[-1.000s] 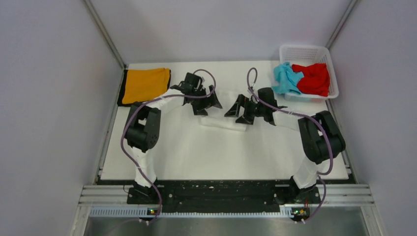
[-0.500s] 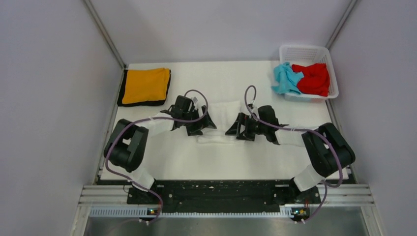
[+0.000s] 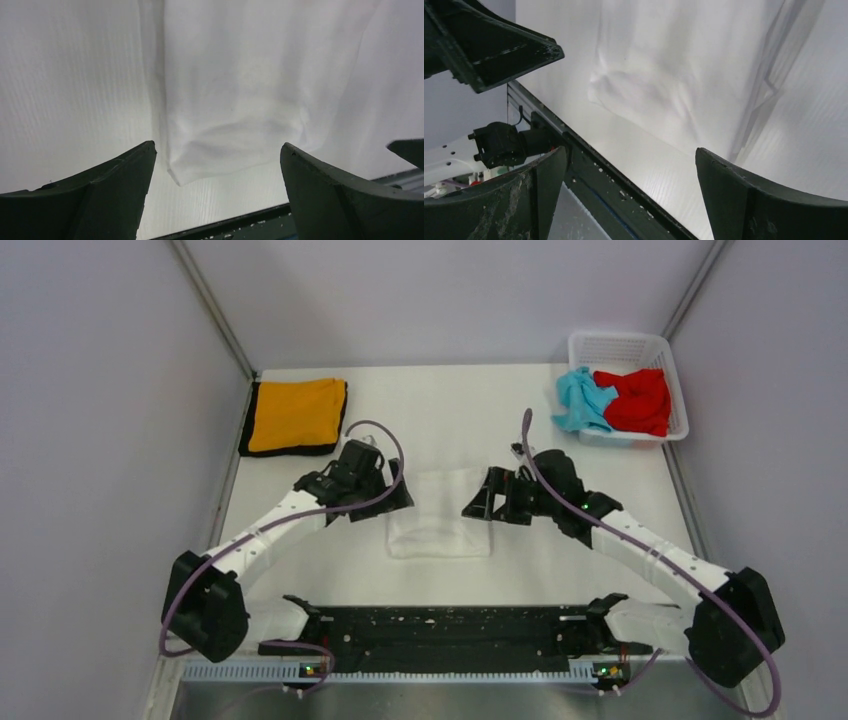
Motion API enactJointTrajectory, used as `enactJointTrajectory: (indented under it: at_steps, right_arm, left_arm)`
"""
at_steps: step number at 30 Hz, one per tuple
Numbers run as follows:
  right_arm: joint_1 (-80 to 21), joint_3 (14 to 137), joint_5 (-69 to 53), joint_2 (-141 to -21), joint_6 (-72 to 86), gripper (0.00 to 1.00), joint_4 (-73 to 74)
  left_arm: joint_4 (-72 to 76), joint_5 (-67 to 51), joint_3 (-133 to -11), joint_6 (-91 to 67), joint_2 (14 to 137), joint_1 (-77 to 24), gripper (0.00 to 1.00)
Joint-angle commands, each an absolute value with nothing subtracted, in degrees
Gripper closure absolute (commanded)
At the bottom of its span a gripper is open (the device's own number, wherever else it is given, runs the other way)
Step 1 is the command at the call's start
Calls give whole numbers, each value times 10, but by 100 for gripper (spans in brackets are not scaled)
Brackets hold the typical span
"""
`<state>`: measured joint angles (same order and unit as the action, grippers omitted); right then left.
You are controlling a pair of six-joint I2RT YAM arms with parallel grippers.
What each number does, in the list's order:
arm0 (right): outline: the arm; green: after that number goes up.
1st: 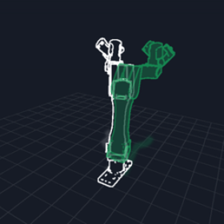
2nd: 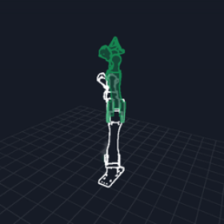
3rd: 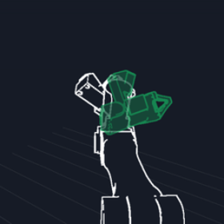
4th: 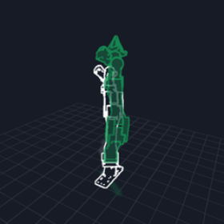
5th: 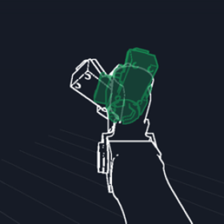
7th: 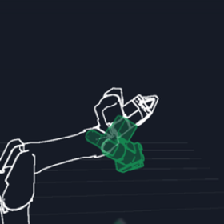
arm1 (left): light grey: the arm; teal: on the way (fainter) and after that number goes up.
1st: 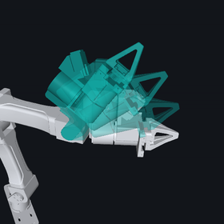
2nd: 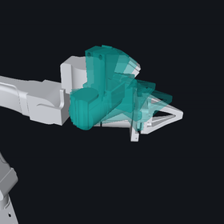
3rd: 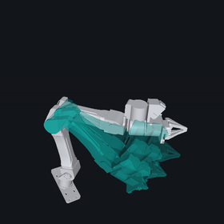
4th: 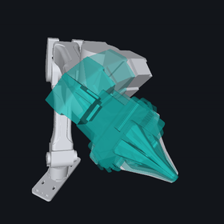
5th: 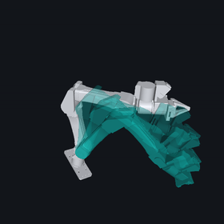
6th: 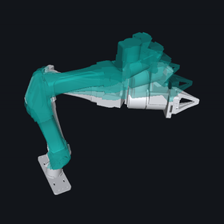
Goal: Fold and stack the t-shirts
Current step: Put the neatly folded tshirt into the corner of the board with the left arm
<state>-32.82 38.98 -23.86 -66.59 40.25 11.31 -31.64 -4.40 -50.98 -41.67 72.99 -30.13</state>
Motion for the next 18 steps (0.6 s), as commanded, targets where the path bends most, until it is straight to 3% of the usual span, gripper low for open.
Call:
enactJointTrajectory:
  at_steps: [1, 5, 18]
  right_arm:
    - [-320, 419, -132, -610, 379, 1, 192]
    - [-304, 414, -120, -597, 369, 1, 216]
    - [-277, 400, -117, -577, 333, 1, 284]
  left_arm:
    - [-341, 78, -527, -408, 749, -294, 1]
    - [-315, 71, -537, -407, 811, -292, 2]
    - [-255, 44, -565, -406, 989, -309, 25]
